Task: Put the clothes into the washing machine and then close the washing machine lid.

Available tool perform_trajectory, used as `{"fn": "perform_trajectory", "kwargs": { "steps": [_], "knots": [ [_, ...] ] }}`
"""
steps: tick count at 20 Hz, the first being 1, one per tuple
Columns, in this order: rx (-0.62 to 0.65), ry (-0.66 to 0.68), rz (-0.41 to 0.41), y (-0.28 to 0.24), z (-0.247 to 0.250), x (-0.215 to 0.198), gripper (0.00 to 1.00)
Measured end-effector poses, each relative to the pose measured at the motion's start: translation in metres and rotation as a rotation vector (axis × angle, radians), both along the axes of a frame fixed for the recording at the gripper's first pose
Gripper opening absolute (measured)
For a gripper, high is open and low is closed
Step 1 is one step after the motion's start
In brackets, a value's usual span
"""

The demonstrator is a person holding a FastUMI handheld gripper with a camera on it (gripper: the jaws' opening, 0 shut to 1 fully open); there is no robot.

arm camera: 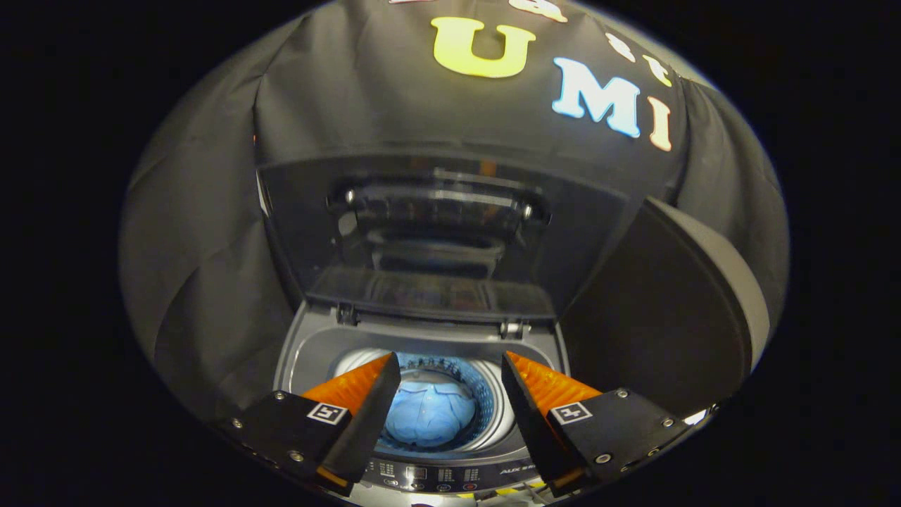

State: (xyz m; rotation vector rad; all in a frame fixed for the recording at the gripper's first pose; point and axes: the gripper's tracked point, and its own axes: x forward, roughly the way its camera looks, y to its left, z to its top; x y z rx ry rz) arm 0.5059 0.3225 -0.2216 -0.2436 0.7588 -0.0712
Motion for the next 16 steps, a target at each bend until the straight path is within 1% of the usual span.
{"fn": "perform_trajectory", "kwargs": {
  "steps": [5,9,12,16],
  "knots": [
    [-0.01,-0.174,0.012,0.009,0.088,0.032,0.9],
    [0.025,-0.263,0.014,0.016,0.129,0.07,0.91],
    [0.043,-0.281,0.018,0.017,0.136,0.093,0.91],
    [0.056,-0.273,0.029,0.015,0.124,0.133,0.91]
  ]
}}
